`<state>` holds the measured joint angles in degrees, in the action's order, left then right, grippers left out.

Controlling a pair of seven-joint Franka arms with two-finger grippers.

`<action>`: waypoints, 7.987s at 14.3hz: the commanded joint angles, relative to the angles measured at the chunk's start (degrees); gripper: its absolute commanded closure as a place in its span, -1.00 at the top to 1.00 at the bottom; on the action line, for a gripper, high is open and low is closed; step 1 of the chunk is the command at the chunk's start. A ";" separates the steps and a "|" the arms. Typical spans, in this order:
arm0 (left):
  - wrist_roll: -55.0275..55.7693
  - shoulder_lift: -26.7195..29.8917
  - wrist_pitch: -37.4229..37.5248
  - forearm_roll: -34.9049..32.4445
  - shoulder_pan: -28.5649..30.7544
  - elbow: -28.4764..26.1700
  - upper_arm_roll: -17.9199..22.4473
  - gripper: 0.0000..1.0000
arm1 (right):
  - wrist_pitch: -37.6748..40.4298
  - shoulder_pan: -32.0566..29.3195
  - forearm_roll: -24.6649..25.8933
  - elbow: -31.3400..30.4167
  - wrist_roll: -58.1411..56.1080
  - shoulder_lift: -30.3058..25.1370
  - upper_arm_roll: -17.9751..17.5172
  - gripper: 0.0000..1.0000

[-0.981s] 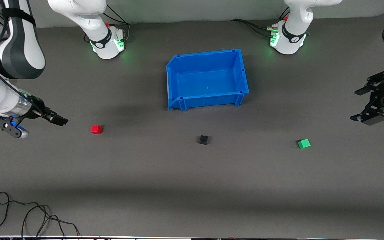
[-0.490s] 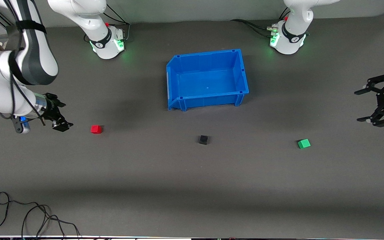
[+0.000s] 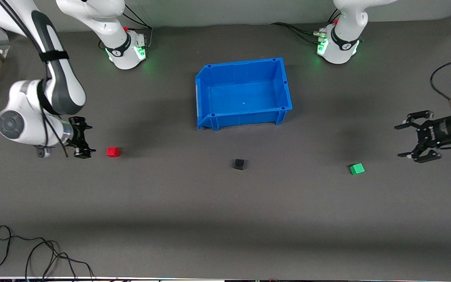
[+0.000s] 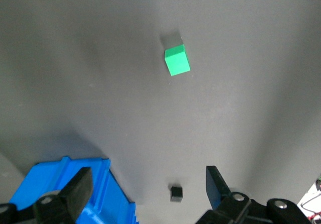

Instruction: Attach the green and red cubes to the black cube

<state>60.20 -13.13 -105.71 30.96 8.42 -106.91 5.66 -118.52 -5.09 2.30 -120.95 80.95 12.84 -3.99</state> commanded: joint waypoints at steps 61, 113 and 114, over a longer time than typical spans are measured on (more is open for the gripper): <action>-1.14 -28.34 -32.72 21.16 -31.09 11.01 -8.83 -0.90 | -8.73 33.12 11.85 48.35 69.52 43.14 -12.97 -0.61; -58.96 0.20 20.37 -29.72 -5.86 25.27 -8.03 1.00 | 8.28 5.80 -0.72 12.57 -36.51 -13.01 -8.24 1.00; -58.97 1.52 19.93 -30.34 -6.65 24.39 -8.03 1.00 | 11.09 5.70 -0.72 14.41 -41.52 -13.02 -6.57 1.00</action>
<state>2.77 -14.38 -86.06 3.30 4.08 -81.20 -2.78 -112.15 1.22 3.35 -108.94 49.53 1.30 -12.82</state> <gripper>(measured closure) 0.000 0.000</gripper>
